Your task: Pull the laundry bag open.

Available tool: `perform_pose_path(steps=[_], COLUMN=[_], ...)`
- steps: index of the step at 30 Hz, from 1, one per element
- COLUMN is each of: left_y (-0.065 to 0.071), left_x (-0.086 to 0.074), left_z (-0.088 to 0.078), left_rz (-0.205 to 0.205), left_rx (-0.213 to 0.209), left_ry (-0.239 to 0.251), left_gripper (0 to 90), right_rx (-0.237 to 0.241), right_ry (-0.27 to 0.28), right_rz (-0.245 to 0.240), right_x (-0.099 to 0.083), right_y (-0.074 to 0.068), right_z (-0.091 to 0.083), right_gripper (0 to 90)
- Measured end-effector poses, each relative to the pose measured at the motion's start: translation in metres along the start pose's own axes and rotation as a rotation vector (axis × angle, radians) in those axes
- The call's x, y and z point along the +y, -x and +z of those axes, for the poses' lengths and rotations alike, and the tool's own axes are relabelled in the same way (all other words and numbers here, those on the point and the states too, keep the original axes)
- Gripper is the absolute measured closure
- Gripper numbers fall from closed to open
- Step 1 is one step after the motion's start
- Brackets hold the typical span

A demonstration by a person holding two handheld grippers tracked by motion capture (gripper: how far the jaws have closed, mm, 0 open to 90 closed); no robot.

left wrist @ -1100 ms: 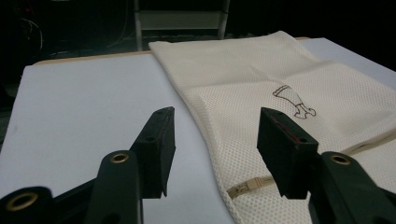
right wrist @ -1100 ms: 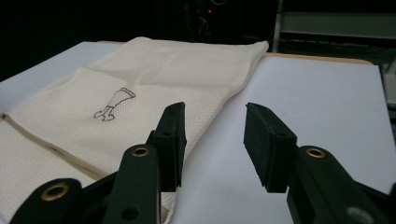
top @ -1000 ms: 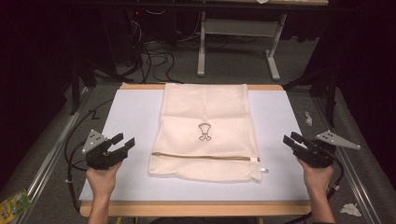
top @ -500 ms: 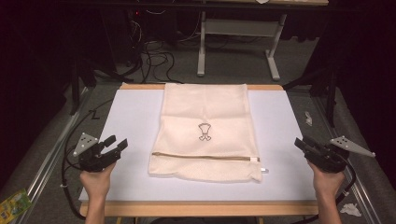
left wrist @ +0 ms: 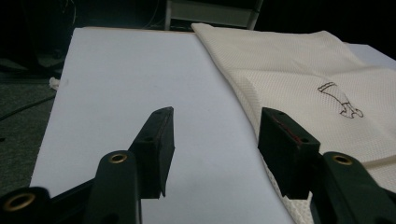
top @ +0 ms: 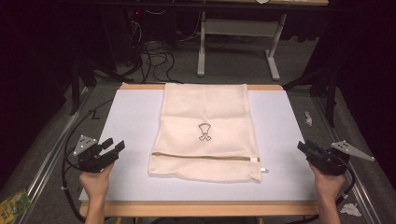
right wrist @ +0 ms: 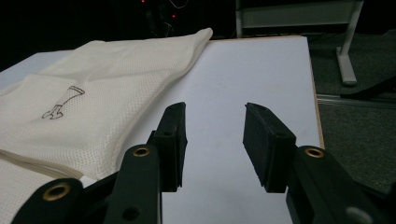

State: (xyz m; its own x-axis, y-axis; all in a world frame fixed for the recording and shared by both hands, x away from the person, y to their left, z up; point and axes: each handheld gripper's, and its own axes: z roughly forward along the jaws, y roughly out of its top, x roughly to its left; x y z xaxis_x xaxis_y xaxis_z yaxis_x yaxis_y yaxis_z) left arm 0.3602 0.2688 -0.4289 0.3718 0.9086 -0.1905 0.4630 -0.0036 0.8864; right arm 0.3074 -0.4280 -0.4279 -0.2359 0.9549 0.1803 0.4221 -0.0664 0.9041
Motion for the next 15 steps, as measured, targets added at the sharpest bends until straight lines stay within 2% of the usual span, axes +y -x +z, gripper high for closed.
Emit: perform_pose_path(steps=[15], left_y=[-0.006], left_x=[-0.011], left_z=[0.018], left_rz=[-0.026], left_rx=[0.026], left_ry=[-0.033], left_gripper=[46.0], right_rx=[-0.012], right_ry=[-0.049], right_rz=[0.017], right_x=[-0.01], right_y=[0.001], right_z=[0.021], right_gripper=[60.3])
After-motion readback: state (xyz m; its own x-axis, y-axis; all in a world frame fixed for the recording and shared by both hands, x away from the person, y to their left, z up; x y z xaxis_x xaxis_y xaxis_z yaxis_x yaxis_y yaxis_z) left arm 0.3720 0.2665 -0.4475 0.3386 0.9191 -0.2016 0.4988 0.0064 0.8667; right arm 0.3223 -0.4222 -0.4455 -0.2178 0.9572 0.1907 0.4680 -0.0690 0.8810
